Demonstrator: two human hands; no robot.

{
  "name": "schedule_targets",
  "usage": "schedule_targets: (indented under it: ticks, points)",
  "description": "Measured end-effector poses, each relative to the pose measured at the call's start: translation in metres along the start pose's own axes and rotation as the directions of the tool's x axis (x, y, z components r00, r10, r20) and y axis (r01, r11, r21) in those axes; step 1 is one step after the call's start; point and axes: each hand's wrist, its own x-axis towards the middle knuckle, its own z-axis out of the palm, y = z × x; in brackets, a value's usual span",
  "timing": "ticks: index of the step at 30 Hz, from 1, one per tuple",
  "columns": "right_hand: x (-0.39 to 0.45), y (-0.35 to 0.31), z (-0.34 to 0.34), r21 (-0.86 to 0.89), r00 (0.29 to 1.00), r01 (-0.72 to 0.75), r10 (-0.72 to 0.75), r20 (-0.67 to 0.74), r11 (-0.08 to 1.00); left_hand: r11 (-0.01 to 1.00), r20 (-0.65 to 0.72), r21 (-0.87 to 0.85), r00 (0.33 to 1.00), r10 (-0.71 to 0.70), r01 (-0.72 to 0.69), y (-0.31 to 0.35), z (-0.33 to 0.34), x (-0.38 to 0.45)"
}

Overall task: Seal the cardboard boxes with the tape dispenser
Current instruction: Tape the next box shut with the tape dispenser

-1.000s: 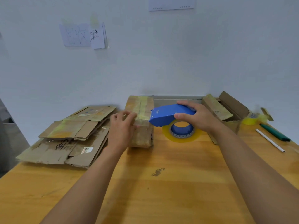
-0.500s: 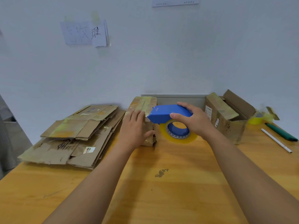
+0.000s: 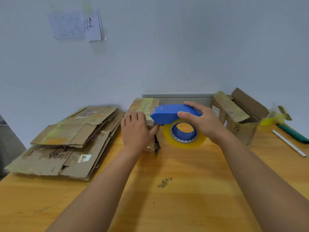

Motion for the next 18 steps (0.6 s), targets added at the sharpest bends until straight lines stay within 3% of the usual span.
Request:
schedule_targets:
  ticks: [7, 18]
  points:
    - [0.000, -0.004, -0.011, -0.008, 0.999, 0.004, -0.004, 0.036, 1.000, 0.989, 0.094, 0.116, 0.992, 0.078, -0.089, -0.003, -0.010, 0.006]
    - [-0.010, -0.005, -0.030, -0.071, 0.996, 0.001, 0.005, 0.087, 0.997, 0.977, 0.159, 0.159, 0.980, 0.120, -0.145, -0.013, -0.019, 0.009]
